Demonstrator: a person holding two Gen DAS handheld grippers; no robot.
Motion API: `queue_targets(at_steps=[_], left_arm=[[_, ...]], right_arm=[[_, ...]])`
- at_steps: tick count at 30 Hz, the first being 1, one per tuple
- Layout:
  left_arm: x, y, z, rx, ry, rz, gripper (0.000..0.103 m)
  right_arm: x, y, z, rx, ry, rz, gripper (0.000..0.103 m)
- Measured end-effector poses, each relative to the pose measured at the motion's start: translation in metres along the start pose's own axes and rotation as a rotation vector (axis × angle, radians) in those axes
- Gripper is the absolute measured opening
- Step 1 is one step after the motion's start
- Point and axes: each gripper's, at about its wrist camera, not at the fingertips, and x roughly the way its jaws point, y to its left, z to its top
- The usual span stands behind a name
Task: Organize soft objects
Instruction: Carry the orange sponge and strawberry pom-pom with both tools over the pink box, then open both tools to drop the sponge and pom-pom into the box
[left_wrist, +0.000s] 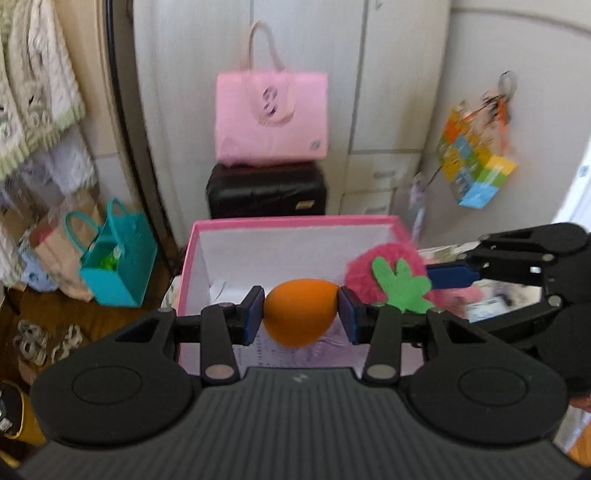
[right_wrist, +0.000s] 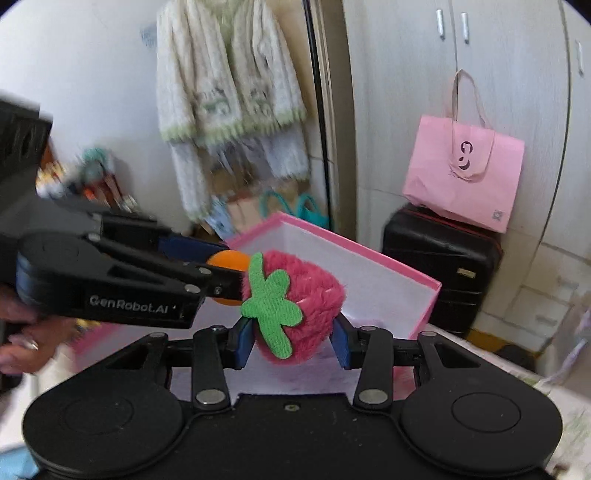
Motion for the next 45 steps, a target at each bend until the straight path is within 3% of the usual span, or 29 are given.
queue_targets(at_steps=[6,10,15,19,22,26,30,37,45], left_arm=[[0.044,0.001,0.0,0.016,0.1,0.071,0.042],[0.056,0.0,-0.001,0.035,0.143,0.081,0.042],[0.061,0.003,-0.001,0.025,0.153,0.105,0.046],[0.056,0.001,-0.001,0.038,0.111,0.094,0.058],[0.049,0.005,-0.001,0.022,0.091,0.091,0.061],[0.025,0.002,-0.007,0.04,0.085,0.048,0.061],[-0.006,-0.003,-0.012,0.084,0.076,0.054,0.061],[-0.072,-0.008,-0.027,0.144,0.036,0.037,0.063],[-0.147,-0.021,-0.045,0.167,0.013,-0.063,0.068]], right_arm=[[0.047,-0.001,0.006,-0.11,0.117,-0.122,0.047],[0.058,0.0,0.007,-0.157,0.161,-0.141,0.047],[0.066,0.0,0.009,-0.207,0.168,-0.215,0.048],[0.069,0.0,0.007,-0.231,0.153,-0.264,0.052],[0.062,-0.002,0.007,-0.213,0.123,-0.238,0.059],[0.041,0.003,0.003,-0.197,0.085,-0.21,0.059],[0.011,0.009,-0.002,-0.188,0.052,-0.183,0.059],[-0.043,0.014,-0.014,-0.107,0.016,-0.072,0.059],[-0.096,0.037,-0.028,-0.091,-0.01,0.014,0.059]])
